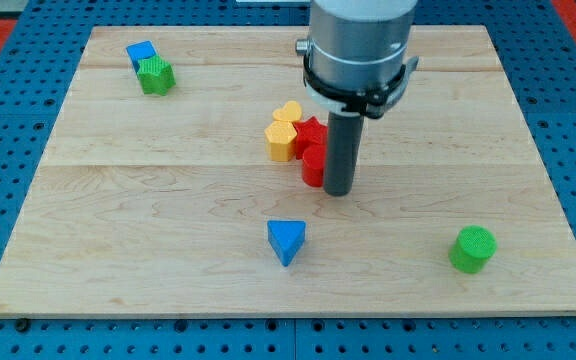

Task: Move the green circle towards the green star

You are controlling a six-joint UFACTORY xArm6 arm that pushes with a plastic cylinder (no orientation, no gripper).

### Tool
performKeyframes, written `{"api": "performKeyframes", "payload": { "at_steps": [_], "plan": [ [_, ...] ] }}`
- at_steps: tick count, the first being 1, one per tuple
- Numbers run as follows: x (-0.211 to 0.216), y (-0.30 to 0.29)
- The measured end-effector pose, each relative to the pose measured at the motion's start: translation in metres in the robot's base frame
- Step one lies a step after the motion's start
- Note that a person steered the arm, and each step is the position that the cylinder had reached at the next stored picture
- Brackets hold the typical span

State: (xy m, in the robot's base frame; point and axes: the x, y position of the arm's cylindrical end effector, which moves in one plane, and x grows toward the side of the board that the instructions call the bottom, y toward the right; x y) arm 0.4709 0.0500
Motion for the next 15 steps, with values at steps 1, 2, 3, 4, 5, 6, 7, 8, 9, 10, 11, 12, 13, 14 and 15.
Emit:
{"api": "performKeyframes", "payload": {
  "at_steps": [1, 2, 3, 4, 5, 6, 7, 8, 9, 10, 11, 12, 13, 14, 15],
  "plan": [
    [-0.008, -0.028],
    [0.020, 0.027],
    [0.050, 0.144],
    [0.054, 0.229],
    [0.110, 0.224],
    [0.124, 0.177],
    [0.108, 0.128],
    [0.077, 0.108],
    [0.066, 0.107],
    [0.060, 0.123],
    [0.060, 0.152],
    [0.043, 0.151],
    [0.030, 0.111],
    [0.031, 0.078],
    [0.031, 0.033]
  ]
}}
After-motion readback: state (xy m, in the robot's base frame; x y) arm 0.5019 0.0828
